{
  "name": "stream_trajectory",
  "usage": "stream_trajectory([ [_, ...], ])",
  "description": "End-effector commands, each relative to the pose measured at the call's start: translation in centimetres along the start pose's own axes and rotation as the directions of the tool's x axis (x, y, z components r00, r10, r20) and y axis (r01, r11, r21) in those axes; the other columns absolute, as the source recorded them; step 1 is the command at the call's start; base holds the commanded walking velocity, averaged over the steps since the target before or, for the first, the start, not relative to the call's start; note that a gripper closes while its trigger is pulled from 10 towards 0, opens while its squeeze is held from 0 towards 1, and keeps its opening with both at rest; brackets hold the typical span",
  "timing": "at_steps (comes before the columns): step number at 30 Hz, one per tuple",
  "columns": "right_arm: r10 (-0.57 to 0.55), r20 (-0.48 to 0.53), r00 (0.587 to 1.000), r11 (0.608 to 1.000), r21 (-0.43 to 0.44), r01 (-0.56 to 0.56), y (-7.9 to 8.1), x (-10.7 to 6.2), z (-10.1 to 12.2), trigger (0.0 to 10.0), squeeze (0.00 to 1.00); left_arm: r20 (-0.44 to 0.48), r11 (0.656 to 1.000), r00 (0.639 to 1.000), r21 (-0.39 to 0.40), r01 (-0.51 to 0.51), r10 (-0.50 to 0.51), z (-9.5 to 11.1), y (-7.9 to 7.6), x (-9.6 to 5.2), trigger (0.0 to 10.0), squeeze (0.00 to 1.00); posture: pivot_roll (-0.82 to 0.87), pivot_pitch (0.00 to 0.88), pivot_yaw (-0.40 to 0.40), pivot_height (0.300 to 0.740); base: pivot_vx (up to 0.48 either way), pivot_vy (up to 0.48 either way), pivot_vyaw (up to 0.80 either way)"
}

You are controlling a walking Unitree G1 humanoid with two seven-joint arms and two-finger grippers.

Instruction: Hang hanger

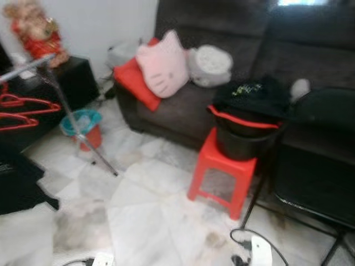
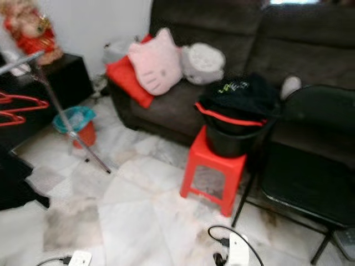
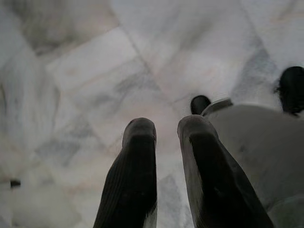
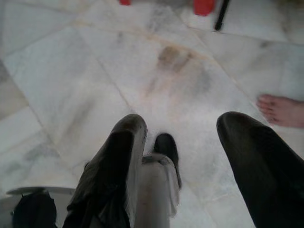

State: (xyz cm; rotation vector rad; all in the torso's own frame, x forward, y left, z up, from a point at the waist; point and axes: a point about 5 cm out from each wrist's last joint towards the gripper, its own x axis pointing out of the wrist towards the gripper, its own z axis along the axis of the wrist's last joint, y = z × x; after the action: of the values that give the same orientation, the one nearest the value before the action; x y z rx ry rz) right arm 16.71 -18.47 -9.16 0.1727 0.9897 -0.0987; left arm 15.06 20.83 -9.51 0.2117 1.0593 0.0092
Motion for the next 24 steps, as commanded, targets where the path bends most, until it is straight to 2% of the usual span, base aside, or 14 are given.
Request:
stream_trajectory([
  [1,-0.002,0.001,1.000,1.000,0.001,0.002,0.07,0.01,0.00,10.0,0.00,-0.005,1.000,1.000,0.000,0.003,-0.003,-0.22,0.06,-0.04,10.0,0.00,0.01,0.000,0.002,0.740,0.000,0.000,-0.76],
  [4,-0.010,0.023,1.000,0.999,0.034,0.010,0.08,-0.01,0.05,10.0,0.00,-0.003,1.000,1.000,-0.017,0.000,0.000,-0.22,0.09,-0.04,10.0,0.00,0.01,0.000,0.002,0.740,0.000,0.000,-0.25],
  [6,-0.011,0.028,1.000,0.999,0.034,0.010,0.08,-0.02,0.09,10.0,0.00,-0.001,1.000,1.000,-0.001,0.000,0.000,-0.18,0.09,-0.04,10.0,0.00,0.01,0.000,0.002,0.740,0.000,0.000,0.00],
  [14,-0.021,0.030,0.999,0.999,0.029,0.020,-0.01,0.00,0.21,10.0,0.00,0.005,1.000,1.000,-0.010,-0.002,0.002,0.15,0.09,0.02,10.0,0.00,0.01,0.000,0.001,0.740,0.313,0.000,0.00],
  [21,-0.019,0.030,0.999,1.000,0.016,0.019,-0.03,0.02,0.34,10.0,0.00,0.009,1.000,1.000,-0.019,-0.002,0.002,0.32,-0.02,0.05,10.0,0.00,0.01,0.000,-0.002,0.740,0.319,0.000,-0.70],
  [24,-0.024,0.044,0.999,0.999,0.030,0.022,-0.04,0.02,0.49,10.0,0.00,0.011,1.000,1.000,-0.012,0.000,0.001,0.37,-0.11,0.06,10.0,0.00,0.01,0.000,-0.003,0.740,0.316,0.000,0.00],
])
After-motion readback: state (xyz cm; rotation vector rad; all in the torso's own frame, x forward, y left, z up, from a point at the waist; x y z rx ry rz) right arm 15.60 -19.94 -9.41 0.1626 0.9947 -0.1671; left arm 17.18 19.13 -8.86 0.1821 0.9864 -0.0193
